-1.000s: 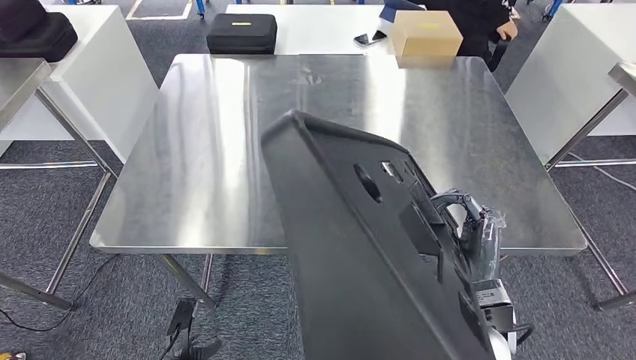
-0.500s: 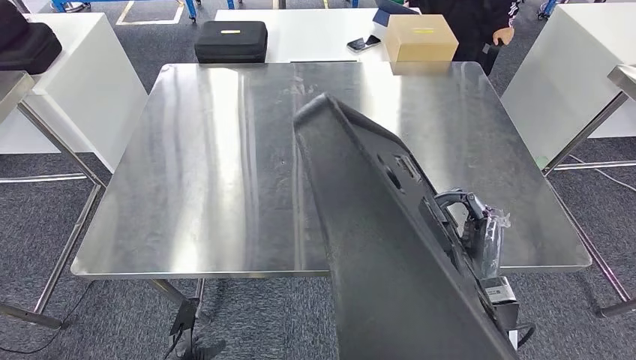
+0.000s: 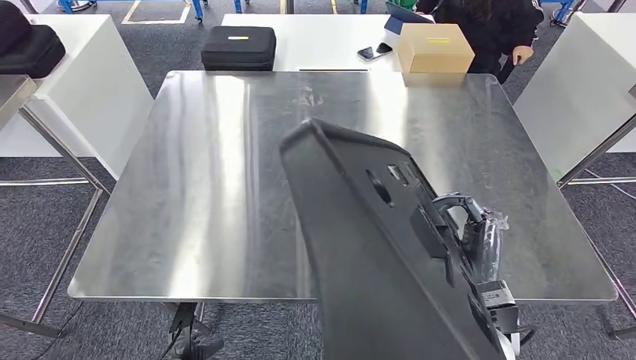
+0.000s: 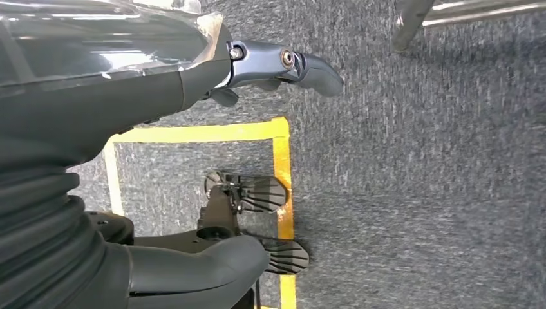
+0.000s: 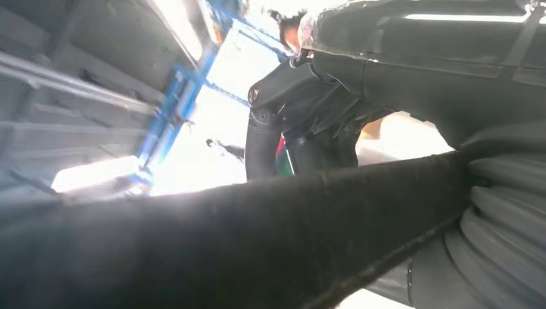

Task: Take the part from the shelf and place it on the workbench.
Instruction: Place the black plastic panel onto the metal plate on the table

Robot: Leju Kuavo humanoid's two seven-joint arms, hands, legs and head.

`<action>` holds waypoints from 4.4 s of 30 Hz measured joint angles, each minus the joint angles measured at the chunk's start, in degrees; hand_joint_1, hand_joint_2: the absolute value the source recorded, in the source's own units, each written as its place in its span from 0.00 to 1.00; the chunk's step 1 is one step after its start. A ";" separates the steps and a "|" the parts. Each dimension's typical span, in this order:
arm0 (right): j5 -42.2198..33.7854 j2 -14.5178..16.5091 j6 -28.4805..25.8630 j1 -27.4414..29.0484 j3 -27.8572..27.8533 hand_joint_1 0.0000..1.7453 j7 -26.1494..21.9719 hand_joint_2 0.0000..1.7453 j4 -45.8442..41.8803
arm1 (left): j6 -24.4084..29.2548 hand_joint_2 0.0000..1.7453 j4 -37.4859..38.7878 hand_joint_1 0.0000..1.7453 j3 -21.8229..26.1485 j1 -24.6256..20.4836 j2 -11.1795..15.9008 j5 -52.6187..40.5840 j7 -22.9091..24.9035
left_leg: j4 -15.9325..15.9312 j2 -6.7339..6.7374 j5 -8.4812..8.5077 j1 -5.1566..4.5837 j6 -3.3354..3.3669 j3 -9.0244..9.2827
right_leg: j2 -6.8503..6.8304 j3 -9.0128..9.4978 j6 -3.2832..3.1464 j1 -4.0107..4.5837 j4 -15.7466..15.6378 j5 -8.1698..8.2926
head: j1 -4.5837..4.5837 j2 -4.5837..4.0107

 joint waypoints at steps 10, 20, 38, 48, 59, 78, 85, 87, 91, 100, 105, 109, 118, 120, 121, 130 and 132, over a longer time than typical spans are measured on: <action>1.43 1.87 8.78 -10.86 5.59 1.00 5.39 1.00 9.35 | -1.32 1.00 0.00 0.00 -0.68 -1.50 -0.52 -0.65 2.11 | -1.44 0.46 -0.49 -0.02 0.36 0.80 | 0.42 0.60 -1.02 0.19 -0.11 -0.10 | -0.10 0.00; 12.28 7.41 5.42 -27.92 13.92 1.00 11.01 1.00 30.32 | -0.96 1.00 0.21 0.00 -2.82 -3.16 -1.71 -0.94 3.43 | -1.56 0.51 -0.21 0.08 -0.79 0.92 | 0.46 0.67 -1.32 0.28 -0.07 0.04 | -0.07 0.00; 29.89 13.99 -2.80 -47.69 19.78 1.00 22.32 1.00 67.55 | -1.24 1.00 0.51 0.00 -5.34 -4.76 -3.05 -1.10 4.62 | -1.50 0.47 -0.21 -0.18 -0.80 1.01 | 0.40 0.80 -1.28 0.07 -0.18 0.05 | -0.07 0.00; 33.83 13.44 -4.17 -50.92 20.28 1.00 29.16 1.00 78.88 | -1.79 1.00 0.56 0.00 -6.07 -4.89 -3.17 -1.09 4.16 | -1.49 0.47 -0.23 -0.21 -0.77 1.02 | 0.40 0.79 -1.28 0.08 -0.18 0.05 | -0.07 0.00; 33.90 12.17 -4.29 -51.49 20.13 0.25 29.60 0.25 82.27 | -2.37 1.00 0.60 0.00 -6.11 -4.88 -3.15 -0.75 4.13 | -1.49 0.47 -0.23 -0.21 -0.77 1.02 | 0.41 0.79 -1.28 0.08 -0.18 0.05 | -0.07 0.00; 35.47 12.51 -3.69 -51.53 19.69 0.00 25.78 0.00 83.06 | -1.05 0.00 0.75 0.00 -6.82 -4.58 -3.07 -0.95 2.83 | -1.50 0.47 -0.23 -0.20 -0.77 1.00 | 0.40 0.79 -1.28 0.08 -0.18 0.05 | -0.07 0.00; 35.91 13.04 -2.79 -51.61 19.75 0.00 24.37 0.00 83.03 | -1.23 0.00 0.76 0.00 -6.94 -4.51 -3.03 -0.60 2.82 | -1.50 0.47 -0.23 -0.20 -0.77 1.01 | 0.40 0.81 -1.28 0.07 -0.18 0.05 | -0.06 0.00; 35.86 13.12 -2.63 -51.60 19.77 0.00 24.18 0.00 83.03 | -1.28 0.00 0.76 0.00 -6.96 -4.50 -3.02 -0.60 2.82 | -1.50 0.47 -0.23 -0.20 -0.77 1.02 | 0.40 0.81 -1.28 0.07 -0.18 0.05 | -0.07 0.00; 35.64 13.19 -2.00 -51.63 19.80 0.00 23.75 0.00 83.03 | -1.29 0.00 0.76 0.00 -6.98 -4.48 -3.00 -0.60 2.82 | -1.50 0.47 -0.23 -0.20 -0.77 1.02 | 0.40 0.81 -1.28 0.07 -0.18 0.05 | -0.07 0.00; 34.48 13.56 4.55 -51.81 19.93 0.00 21.42 1.00 82.73 | -1.35 0.00 0.78 0.00 -7.09 -4.47 -2.92 -0.42 2.91 | -1.50 0.47 -0.23 -0.20 -0.77 1.02 | 0.40 0.81 -1.28 0.08 -0.18 0.05 | -0.07 0.00; 34.10 13.92 4.90 -51.82 19.99 0.00 21.29 1.00 82.20 | -1.27 0.00 0.79 0.00 -7.18 -4.46 -2.91 -0.15 2.91 | -1.50 0.47 -0.23 -0.20 -0.77 1.03 | 0.40 0.81 -1.28 0.08 -0.18 0.05 | -0.07 0.00; 34.07 14.04 4.82 -51.81 20.06 0.00 21.37 1.00 82.08 | -1.15 0.00 0.79 0.00 -7.21 -4.45 -2.91 -0.02 2.88 | -1.50 0.47 -0.23 -0.20 -0.77 1.03 | 0.40 0.81 -1.28 0.07 -0.18 0.05 | -0.06 0.00; 33.90 14.10 4.01 -51.81 20.15 0.00 21.81 1.00 81.99 | -1.08 0.00 0.79 0.00 -7.27 -4.39 -2.93 0.07 2.82 | -1.50 0.47 -0.23 -0.21 -0.77 1.03 | 0.40 0.82 -1.28 0.07 -0.18 0.05 | -0.07 0.00; 33.90 14.11 3.67 -51.80 20.15 0.00 21.89 1.00 81.98 | -1.03 0.00 0.79 0.00 -7.27 -4.38 -2.95 0.09 2.81 | -1.50 0.47 -0.23 -0.21 -0.77 1.04 | 0.40 0.82 -1.28 0.07 -0.18 0.05 | -0.07 0.00; 33.90 14.11 3.48 -51.80 20.15 0.00 21.94 1.00 81.98 | -1.01 0.00 0.79 0.00 -7.27 -4.38 -2.97 0.09 2.81 | -1.50 0.47 -0.23 -0.21 -0.77 1.04 | 0.40 0.82 -1.28 0.08 -0.18 0.05 | -0.07 0.00; 33.77 14.18 2.96 -51.80 20.17 0.00 22.22 1.00 81.98 | -0.84 0.00 0.79 0.00 -7.29 -4.37 -3.07 0.14 2.78 | -1.50 0.47 -0.23 -0.20 -0.77 1.04 | 0.40 0.82 -1.28 0.08 -0.18 0.05 | -0.07 0.00; 33.63 14.29 2.96 -51.80 20.17 0.00 22.06 1.00 81.97 | -0.82 0.00 0.79 0.00 -7.29 -4.37 -3.11 0.19 2.78 | -1.50 0.47 -0.23 -0.20 -0.77 1.05 | 0.40 0.82 -1.28 0.08 -0.18 0.05 | -0.07 0.00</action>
